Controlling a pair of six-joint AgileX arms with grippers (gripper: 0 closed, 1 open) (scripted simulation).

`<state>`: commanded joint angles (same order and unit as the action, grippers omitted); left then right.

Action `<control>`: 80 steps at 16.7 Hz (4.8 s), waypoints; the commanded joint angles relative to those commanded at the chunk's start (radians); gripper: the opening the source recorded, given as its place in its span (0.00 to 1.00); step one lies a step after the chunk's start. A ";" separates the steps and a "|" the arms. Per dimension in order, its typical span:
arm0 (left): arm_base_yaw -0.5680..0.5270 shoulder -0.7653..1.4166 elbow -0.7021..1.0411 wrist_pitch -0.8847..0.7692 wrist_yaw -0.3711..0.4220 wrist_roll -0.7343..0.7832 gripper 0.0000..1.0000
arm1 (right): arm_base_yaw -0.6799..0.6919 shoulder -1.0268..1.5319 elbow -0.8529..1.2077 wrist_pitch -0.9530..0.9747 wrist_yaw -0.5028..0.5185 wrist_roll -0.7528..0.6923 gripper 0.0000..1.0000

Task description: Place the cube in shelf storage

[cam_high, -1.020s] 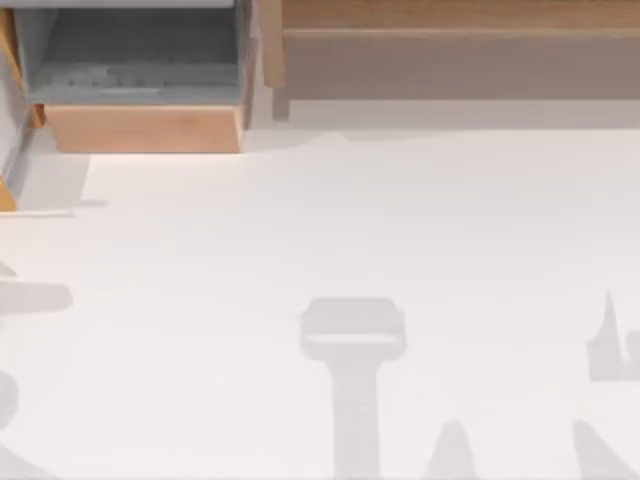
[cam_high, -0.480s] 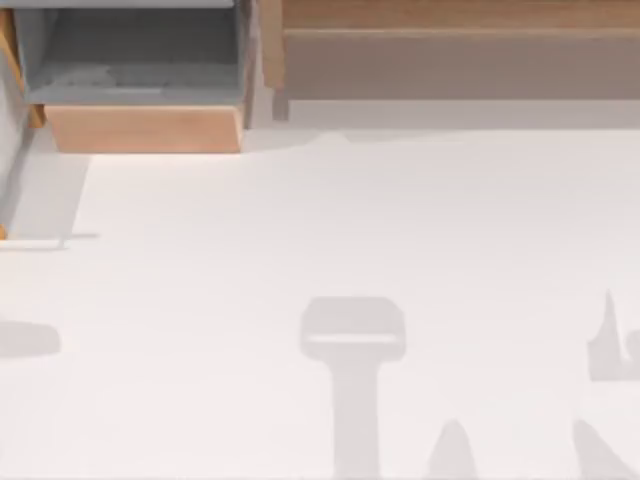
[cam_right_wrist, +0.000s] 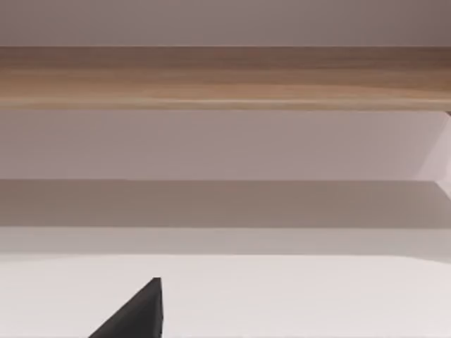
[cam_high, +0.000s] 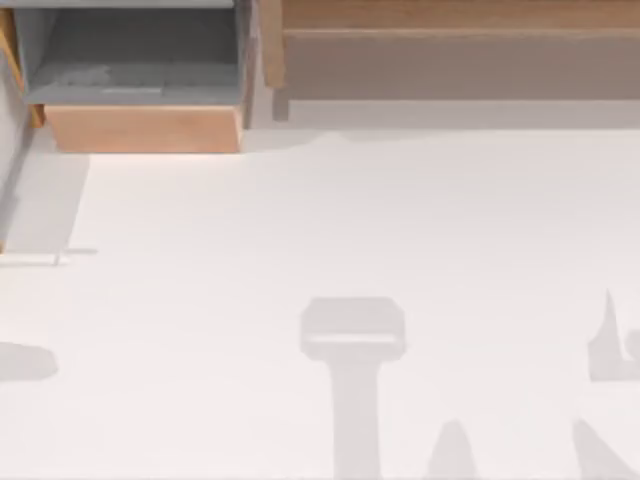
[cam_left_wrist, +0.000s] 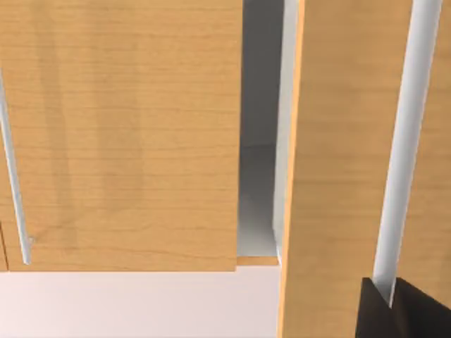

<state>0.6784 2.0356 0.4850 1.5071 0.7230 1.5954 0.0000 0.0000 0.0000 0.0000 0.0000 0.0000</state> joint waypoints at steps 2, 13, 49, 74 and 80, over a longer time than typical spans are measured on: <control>0.000 0.000 0.000 0.000 0.000 0.000 0.30 | 0.000 0.000 0.000 0.000 0.000 0.000 1.00; 0.000 0.000 0.000 0.000 0.000 0.000 1.00 | 0.000 0.000 0.000 0.000 0.000 0.000 1.00; 0.128 0.029 1.037 -1.442 -0.379 -0.447 1.00 | 0.000 0.000 0.000 0.000 0.000 0.000 1.00; -0.303 0.444 1.966 -2.888 -0.598 -0.971 1.00 | 0.000 0.000 0.000 0.000 0.000 0.000 1.00; -0.312 0.423 1.860 -2.804 -0.601 -0.979 1.00 | 0.000 0.000 0.000 0.000 0.000 0.000 1.00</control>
<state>0.3662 2.4583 2.3449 -1.2967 0.1220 0.6168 0.0000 0.0000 0.0000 0.0000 0.0000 0.0000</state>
